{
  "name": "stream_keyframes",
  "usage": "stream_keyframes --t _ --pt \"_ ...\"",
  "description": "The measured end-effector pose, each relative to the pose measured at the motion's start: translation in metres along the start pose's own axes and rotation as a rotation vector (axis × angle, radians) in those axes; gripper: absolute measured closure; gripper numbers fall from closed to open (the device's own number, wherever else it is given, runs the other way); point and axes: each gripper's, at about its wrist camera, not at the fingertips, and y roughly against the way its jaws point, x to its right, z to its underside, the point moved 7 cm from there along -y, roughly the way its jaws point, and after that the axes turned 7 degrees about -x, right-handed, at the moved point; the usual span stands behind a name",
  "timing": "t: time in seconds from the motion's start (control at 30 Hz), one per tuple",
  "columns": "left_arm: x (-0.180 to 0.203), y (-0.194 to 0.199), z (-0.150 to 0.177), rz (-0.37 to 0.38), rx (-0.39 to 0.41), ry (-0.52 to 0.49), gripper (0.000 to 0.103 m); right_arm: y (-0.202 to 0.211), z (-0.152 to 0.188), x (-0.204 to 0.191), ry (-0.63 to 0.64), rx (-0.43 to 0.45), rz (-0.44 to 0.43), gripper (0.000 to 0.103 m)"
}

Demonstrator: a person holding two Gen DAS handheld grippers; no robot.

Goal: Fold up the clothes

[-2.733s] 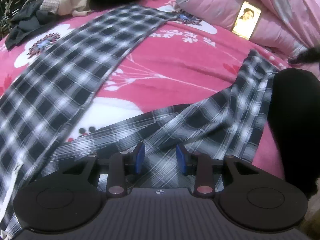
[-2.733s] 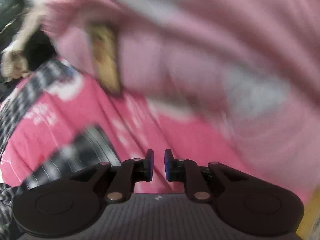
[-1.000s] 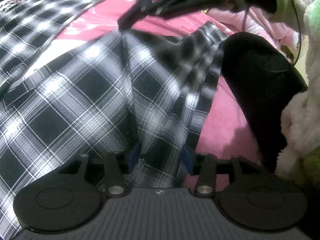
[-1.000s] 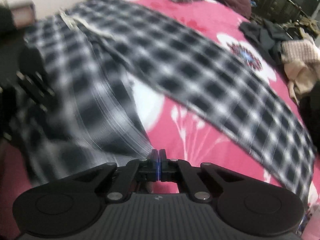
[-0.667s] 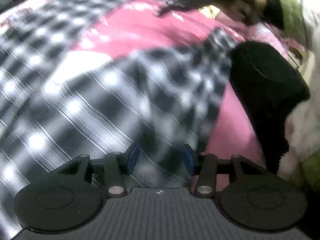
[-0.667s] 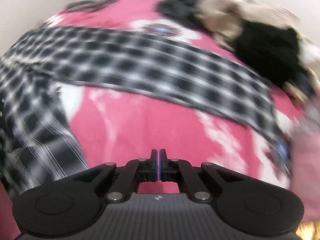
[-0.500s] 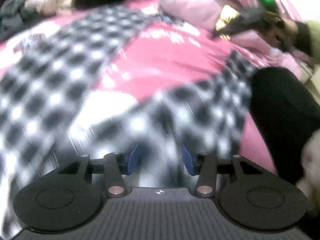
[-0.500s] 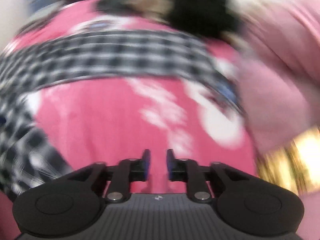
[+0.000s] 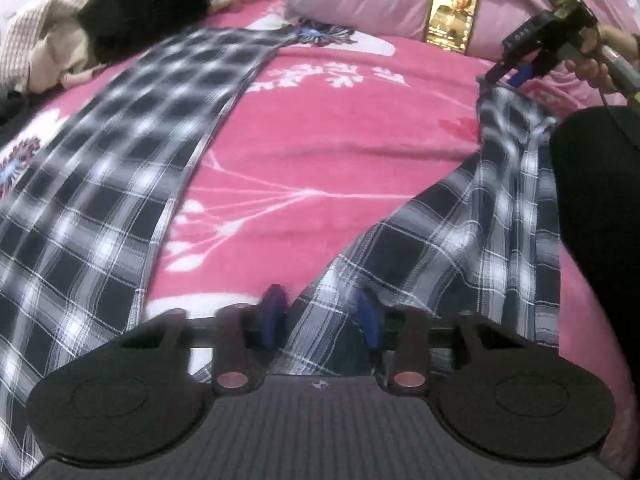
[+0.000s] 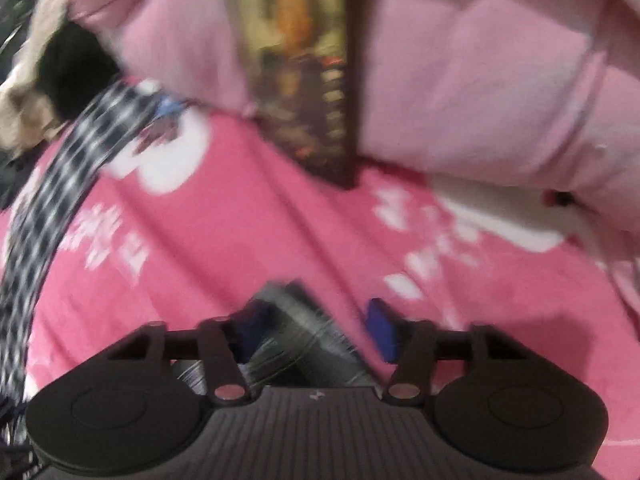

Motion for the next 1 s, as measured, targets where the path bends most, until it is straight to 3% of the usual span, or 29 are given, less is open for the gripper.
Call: stream_keyframes --t 0.03,0.07,0.1,0.27,0.33,0.4,0.47,0.57,0.77,0.87,0.93,1.0 --pt "0.002 0.001 0.0 -0.005 0.002 0.002 0.082 0.004 0.002 -0.004 0.029 0.015 -0.001 0.097" --pt "0.004 0.003 -0.001 -0.02 0.008 0.002 0.092 0.014 0.001 -0.008 0.043 0.045 -0.012 0.098" --pt "0.006 0.006 -0.002 -0.037 0.015 0.001 0.096 0.024 -0.001 -0.011 0.053 0.077 -0.03 0.098" --pt "0.006 0.035 -0.007 -0.082 0.082 0.037 0.098 0.119 -0.005 -0.029 0.142 0.385 -0.307 0.102" --pt "0.004 0.048 -0.007 -0.102 0.104 0.049 0.098 0.142 0.006 -0.024 0.194 0.488 -0.354 0.102" --pt "0.005 0.055 -0.007 -0.108 0.116 0.052 0.098 0.142 0.014 -0.008 0.172 0.519 -0.371 0.102" --pt "0.009 0.055 -0.006 -0.102 0.112 0.046 0.098 0.119 0.022 0.021 0.101 0.494 -0.343 0.102" --pt "0.019 0.039 -0.001 -0.11 0.068 0.003 0.098 0.063 0.033 0.066 -0.032 0.358 -0.248 0.102" --pt "0.03 0.03 0.01 -0.101 0.018 -0.037 0.097 0.045 0.043 0.117 -0.281 0.29 -0.171 0.099" --pt "0.031 0.028 0.012 -0.088 -0.009 -0.034 0.096 0.058 0.019 0.078 -0.115 0.301 -0.175 0.09" --pt "0.031 0.027 0.013 -0.088 -0.016 -0.029 0.089 0.057 0.004 0.034 0.033 0.278 -0.198 0.07" --pt "0.029 0.029 0.013 -0.091 -0.015 -0.02 0.072 0.049 -0.007 -0.012 0.182 0.249 -0.215 0.067"
